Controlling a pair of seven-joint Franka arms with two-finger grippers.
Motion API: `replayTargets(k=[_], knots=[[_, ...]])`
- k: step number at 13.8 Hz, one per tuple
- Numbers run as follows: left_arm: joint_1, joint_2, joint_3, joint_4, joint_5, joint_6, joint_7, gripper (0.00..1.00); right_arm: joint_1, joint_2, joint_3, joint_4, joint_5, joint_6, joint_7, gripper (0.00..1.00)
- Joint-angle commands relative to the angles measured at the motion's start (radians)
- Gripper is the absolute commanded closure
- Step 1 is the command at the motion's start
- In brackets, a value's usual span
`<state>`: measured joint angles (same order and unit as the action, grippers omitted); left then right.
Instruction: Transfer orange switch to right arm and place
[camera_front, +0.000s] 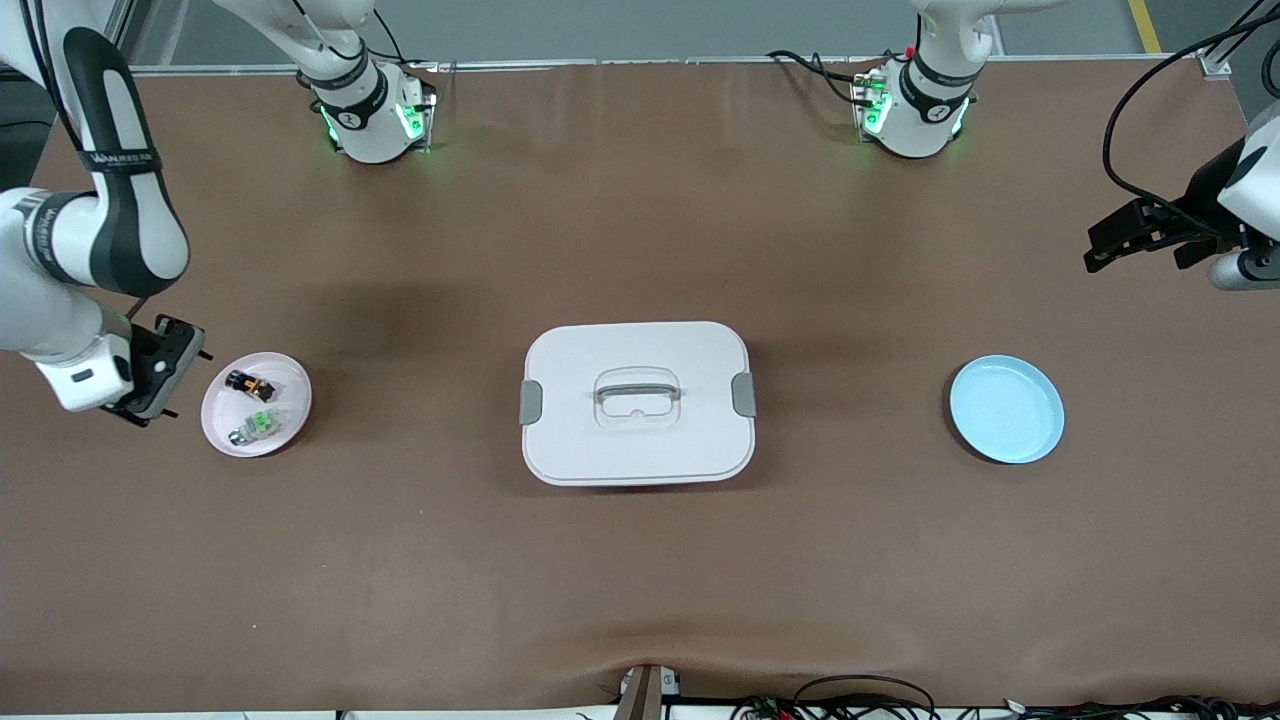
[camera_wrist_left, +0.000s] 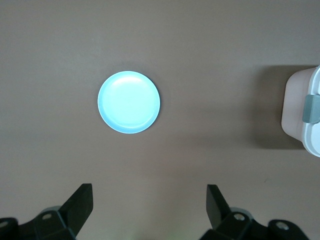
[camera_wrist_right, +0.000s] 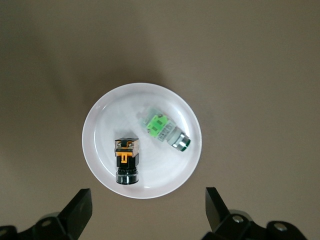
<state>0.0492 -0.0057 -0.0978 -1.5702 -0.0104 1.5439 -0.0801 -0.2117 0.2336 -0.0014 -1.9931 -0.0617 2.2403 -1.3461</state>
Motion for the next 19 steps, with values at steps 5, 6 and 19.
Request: replayTargets(k=[5,6,19], knots=[[-0.002,-0.008,-0.002,-0.014,0.018,0.016,-0.003,0.0,0.051,0.003,0.004,0.281,-0.017,-0.294,0.405,0.0],[-0.002,-0.008,-0.002,-0.013,0.018,0.016,-0.003,0.0,0.058,0.004,0.004,0.333,-0.017,-0.356,0.485,0.0],[0.0,-0.016,-0.002,-0.004,0.017,0.016,0.014,0.0,0.175,-0.057,0.008,0.507,-0.01,-0.614,1.36,0.0]])
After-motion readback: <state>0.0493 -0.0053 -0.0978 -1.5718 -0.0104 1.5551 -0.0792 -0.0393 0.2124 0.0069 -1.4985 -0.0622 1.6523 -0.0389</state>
